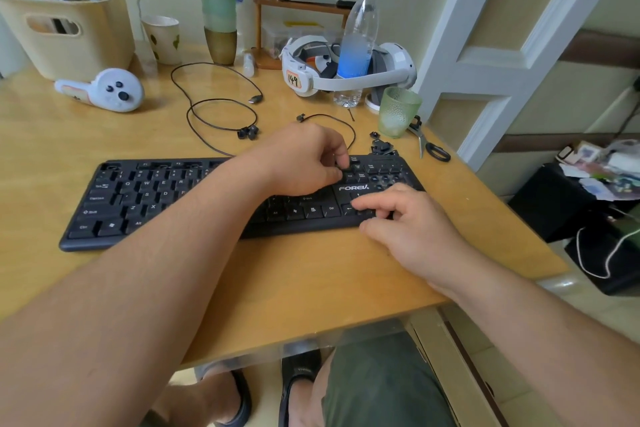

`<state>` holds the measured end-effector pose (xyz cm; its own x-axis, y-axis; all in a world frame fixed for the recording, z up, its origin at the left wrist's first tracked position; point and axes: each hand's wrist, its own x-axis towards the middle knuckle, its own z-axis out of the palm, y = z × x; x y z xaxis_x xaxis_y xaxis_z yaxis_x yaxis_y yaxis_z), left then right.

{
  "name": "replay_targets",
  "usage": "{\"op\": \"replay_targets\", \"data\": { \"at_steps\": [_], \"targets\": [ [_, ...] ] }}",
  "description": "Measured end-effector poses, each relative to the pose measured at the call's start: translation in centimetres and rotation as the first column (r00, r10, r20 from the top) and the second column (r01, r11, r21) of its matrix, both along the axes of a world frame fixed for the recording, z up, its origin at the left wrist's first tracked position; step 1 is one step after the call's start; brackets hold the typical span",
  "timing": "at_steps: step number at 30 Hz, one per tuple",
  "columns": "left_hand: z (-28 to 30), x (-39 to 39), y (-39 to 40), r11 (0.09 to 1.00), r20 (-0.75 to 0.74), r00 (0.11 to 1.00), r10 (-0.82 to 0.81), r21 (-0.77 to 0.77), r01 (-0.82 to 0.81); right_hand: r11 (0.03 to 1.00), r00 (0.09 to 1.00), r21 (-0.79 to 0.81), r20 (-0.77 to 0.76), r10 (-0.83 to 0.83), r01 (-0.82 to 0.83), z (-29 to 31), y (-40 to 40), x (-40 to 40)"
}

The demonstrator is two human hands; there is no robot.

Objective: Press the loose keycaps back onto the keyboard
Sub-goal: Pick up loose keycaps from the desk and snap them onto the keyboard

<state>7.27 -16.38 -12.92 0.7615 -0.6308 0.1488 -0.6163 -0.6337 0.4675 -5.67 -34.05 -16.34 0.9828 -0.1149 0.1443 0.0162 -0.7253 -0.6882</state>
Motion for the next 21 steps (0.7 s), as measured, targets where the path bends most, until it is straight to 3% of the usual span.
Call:
{"op": "replay_targets", "data": {
  "at_steps": [2,6,8,15,21],
  "targets": [
    [0.0,0.0,0.0,1.0,0.003,1.0,0.004,0.003,-0.004,0.999,0.999,0.028,0.037,-0.025,0.023,-0.4,0.3,-0.1],
    [0.0,0.1,0.2,1.0,0.01,1.0,0.009,0.006,-0.009,0.93,0.987,-0.365,0.162,0.019,0.042,-1.6,1.2,-0.8],
    [0.0,0.1,0.3,1.0,0.02,1.0,0.011,0.01,-0.011,0.886,0.984,-0.463,0.169,0.053,0.032,-1.8,1.3,-0.8],
    [0.0,0.2,0.2,1.0,0.05,0.999,0.001,0.001,-0.001,0.826,0.973,-0.559,0.151,0.176,-0.062,-0.4,0.3,0.2],
    [0.0,0.2,0.1,1.0,0.045,0.999,-0.004,0.004,0.004,0.803,0.985,-0.579,0.004,0.172,-0.138,1.9,0.4,1.5]
  ]
}}
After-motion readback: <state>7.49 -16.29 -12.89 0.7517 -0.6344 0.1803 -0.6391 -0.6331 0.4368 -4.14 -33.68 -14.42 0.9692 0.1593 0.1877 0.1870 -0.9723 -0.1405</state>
